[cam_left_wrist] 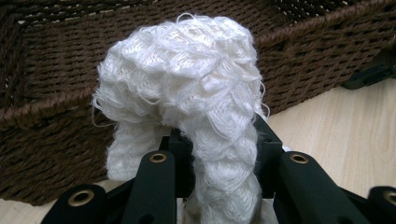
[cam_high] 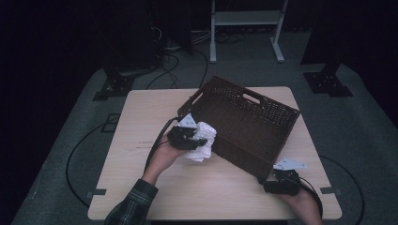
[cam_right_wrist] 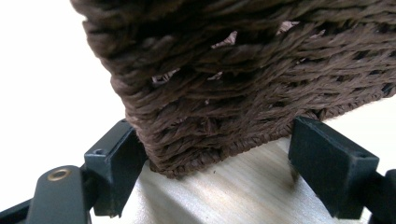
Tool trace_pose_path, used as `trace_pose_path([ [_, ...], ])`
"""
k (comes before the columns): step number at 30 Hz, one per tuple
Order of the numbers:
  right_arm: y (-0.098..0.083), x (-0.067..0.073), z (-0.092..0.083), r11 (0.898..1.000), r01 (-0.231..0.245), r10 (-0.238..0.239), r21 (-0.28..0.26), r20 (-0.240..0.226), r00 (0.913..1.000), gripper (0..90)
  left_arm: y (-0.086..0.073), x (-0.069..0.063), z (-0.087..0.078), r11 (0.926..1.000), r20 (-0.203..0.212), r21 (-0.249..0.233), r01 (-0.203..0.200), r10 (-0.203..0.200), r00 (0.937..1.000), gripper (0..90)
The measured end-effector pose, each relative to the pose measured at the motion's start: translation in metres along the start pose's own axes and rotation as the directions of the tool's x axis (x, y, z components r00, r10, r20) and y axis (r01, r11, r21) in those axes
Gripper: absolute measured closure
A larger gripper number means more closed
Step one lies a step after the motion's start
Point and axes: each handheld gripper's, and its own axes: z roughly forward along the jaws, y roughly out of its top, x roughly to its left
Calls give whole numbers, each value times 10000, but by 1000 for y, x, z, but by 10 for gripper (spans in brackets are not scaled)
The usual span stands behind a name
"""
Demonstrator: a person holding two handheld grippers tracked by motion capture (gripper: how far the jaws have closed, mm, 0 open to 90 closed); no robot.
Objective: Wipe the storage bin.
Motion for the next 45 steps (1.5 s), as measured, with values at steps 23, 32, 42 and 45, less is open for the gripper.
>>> trace_pose_path([
  [23, 0, 0, 0, 10000, 0, 0, -1, 1, 10000, 190, -27, 6, 51, 9890, 382, 1414, 434, -493, 9981, 680],
  [32, 0, 0, 0, 10000, 1, -1, -3, 1, 10000, 190, -37, 6, 66, 9787, 468, 1975, 557, -661, 9967, 679],
  [42, 0, 0, 0, 10000, -1, 1, -3, -1, 10000, 189, -32, 4, 60, 9827, 583, 1788, 487, -599, 9965, 680],
  [45, 0, 0, 0, 10000, 0, 0, -2, 0, 10000, 189, -27, 3, 52, 9870, 638, 1553, 414, -518, 9966, 680],
])
